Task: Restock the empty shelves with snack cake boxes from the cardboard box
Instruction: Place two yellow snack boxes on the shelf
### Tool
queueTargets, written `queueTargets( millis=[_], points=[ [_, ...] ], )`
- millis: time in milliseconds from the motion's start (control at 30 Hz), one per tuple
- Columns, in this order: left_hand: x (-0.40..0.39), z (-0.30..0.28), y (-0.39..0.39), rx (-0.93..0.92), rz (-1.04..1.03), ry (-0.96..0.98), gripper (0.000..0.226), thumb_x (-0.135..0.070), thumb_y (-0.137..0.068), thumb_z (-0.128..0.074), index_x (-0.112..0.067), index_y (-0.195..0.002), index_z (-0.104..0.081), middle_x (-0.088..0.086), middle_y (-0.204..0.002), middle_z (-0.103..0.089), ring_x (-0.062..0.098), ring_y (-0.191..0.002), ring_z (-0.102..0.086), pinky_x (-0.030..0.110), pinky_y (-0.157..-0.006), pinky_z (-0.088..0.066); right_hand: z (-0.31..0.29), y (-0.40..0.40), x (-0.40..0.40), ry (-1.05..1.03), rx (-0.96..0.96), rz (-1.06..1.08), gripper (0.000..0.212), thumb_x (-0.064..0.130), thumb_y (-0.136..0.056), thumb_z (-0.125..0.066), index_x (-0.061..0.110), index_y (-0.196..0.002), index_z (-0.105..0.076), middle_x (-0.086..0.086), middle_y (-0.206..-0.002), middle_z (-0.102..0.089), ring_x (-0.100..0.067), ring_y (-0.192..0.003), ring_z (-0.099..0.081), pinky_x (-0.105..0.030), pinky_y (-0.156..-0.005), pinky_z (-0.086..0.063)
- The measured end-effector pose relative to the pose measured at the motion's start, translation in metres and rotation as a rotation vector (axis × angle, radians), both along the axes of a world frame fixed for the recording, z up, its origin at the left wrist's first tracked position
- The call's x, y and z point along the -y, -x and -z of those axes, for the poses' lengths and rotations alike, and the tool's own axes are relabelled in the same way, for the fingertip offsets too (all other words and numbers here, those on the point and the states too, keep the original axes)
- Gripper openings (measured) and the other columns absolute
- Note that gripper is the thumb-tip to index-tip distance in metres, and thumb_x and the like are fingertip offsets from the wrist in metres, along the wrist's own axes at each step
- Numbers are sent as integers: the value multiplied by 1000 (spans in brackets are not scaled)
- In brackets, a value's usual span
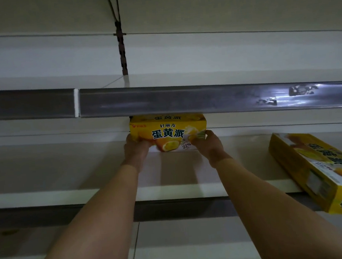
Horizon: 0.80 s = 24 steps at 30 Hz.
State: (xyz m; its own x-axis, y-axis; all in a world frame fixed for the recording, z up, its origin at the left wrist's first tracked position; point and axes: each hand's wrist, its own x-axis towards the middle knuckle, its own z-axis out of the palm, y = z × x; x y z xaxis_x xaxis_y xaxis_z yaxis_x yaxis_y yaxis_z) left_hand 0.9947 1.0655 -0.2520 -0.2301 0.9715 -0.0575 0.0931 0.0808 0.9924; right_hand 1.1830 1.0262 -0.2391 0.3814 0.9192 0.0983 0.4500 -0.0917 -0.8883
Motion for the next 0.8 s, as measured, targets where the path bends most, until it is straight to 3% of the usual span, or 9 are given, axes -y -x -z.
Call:
queueTargets(
  millis=[100, 200, 300, 433, 500, 600, 700, 800],
  points=[
    [4, 0, 3, 0, 68, 3, 53, -5, -77, -63, -11, -126, -46, 10, -114, -56, 26, -102, -56, 34, -83, -42, 3, 2, -2, -1, -39, -19, 56, 40, -84, -68, 7, -126, -51, -11, -125, -61, -30, -115, -57, -40, -98, -45],
    [5, 3, 2, -70, 53, -10, 54, 5, -83, -56, -12, -132, -41, 6, -117, -50, 27, -113, -49, 33, -85, -40, 5, -2, 3, 36, -47, -54, 66, 33, -89, -63, 5, -142, -34, -13, -139, -51, -31, -126, -49, -39, -104, -40],
    [18, 3, -11, -188, -64, -17, 53, 2, -84, -52, -9, -135, -42, 9, -129, -51, 34, -121, -49, 38, -94, -44, 2, -11, 13, 80, 58, -39, 71, 31, -93, -57, 7, -149, -22, -16, -145, -43, -33, -131, -43, -42, -107, -38],
    [47, -10, -53, -491, 53, -34, 30, -8, -93, -49, -8, -122, -60, 17, -130, -58, 35, -118, -54, 36, -95, -42, -14, -40, 37, 76, 242, 76, 55, 30, -94, -51, 10, -143, -36, -15, -137, -50, -32, -125, -46, -41, -103, -41],
    [61, -17, -82, -562, 118, -22, 32, -6, -94, -45, -7, -123, -61, 16, -132, -56, 34, -120, -53, 34, -94, -42, -27, -63, 55, 77, 365, 153, 46, 27, -95, -48, 9, -138, -42, -14, -134, -51, -31, -124, -47, -39, -101, -42],
    [82, -24, -128, -608, 224, -6, 33, -7, -95, -44, -9, -123, -60, 13, -130, -58, 31, -117, -55, 31, -89, -42, -44, -101, 84, 161, 596, 261, 42, 27, -96, -43, 12, -135, -44, -13, -134, -50, -30, -125, -43, -40, -99, -41],
    [106, -24, -175, -573, 356, 2, 28, -15, -95, -50, -8, -120, -59, 11, -127, -58, 29, -116, -54, 26, -87, -41, -50, -143, 114, 309, 851, 381, 44, 34, -96, -38, 12, -134, -43, -13, -136, -46, -32, -130, -35, -42, -107, -29],
    [135, -18, -218, -437, 555, 7, 40, -27, -99, -47, -6, -132, -52, 12, -137, -51, 29, -124, -49, 32, -102, -41, -44, -181, 139, 476, 775, 495, 59, 42, -95, -40, 8, -142, -32, -17, -145, -36, -39, -135, -27, -46, -113, -19]
  ],
)
